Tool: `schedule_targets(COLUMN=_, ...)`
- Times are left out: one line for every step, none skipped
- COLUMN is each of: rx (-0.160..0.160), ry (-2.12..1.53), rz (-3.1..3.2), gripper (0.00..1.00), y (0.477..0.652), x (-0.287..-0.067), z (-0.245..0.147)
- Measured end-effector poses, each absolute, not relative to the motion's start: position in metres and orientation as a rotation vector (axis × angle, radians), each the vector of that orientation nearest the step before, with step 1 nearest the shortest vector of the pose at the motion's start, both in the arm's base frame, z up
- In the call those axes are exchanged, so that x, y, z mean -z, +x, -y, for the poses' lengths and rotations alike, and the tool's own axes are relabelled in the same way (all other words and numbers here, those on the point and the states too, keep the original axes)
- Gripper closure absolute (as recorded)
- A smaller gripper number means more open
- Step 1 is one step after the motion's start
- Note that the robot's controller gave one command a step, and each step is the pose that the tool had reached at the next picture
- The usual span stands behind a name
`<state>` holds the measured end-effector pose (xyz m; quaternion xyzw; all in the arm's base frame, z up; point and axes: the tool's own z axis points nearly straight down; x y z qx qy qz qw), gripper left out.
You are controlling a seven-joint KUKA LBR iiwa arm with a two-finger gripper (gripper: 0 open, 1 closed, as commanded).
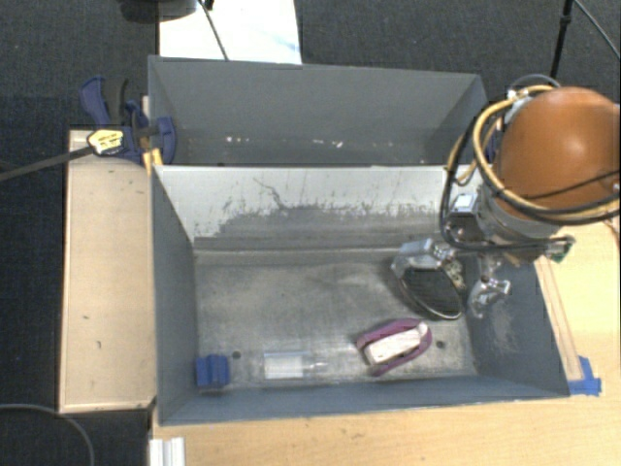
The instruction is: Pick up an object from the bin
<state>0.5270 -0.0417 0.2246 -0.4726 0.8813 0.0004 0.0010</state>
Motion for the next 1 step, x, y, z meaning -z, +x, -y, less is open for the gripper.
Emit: schedule_targets(rx=-0.007, ry=-1.727, rz=-2.627, gripper=0.0, y=0.534, x=-0.0698, z=0.0634)
